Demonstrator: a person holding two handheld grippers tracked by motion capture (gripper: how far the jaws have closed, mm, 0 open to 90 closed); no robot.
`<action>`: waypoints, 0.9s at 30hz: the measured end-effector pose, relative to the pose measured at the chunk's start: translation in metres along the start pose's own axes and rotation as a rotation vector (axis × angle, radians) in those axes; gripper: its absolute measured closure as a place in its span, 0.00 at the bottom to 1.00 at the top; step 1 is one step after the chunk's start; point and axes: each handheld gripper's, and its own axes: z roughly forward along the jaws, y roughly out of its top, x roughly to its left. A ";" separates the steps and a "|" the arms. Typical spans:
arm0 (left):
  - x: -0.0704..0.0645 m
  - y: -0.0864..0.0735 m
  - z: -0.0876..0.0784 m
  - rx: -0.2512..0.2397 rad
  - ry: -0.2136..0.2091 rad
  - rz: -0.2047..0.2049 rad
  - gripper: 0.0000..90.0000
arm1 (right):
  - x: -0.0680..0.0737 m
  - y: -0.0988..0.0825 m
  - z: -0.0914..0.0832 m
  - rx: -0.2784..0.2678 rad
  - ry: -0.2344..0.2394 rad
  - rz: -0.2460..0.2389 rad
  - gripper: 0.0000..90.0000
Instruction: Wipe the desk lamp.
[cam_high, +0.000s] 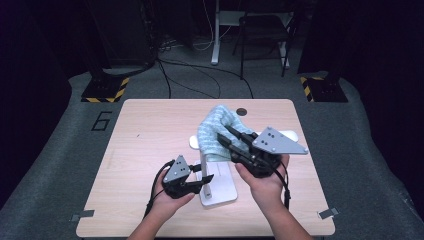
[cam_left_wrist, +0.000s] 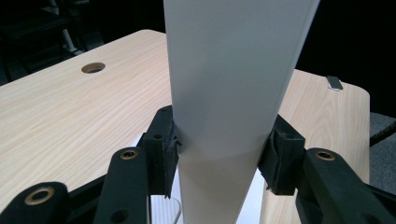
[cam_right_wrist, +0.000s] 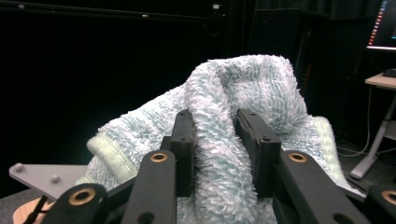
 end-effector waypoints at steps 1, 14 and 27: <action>-0.001 0.000 0.000 -0.002 -0.009 -0.011 0.59 | 0.003 0.001 0.003 -0.003 0.008 0.006 0.76; -0.001 -0.001 0.000 -0.007 -0.006 -0.020 0.59 | 0.027 0.009 0.031 -0.010 0.059 -0.022 0.76; -0.002 -0.001 0.001 -0.001 0.001 -0.007 0.59 | -0.005 -0.002 -0.001 0.014 -0.026 -0.036 0.77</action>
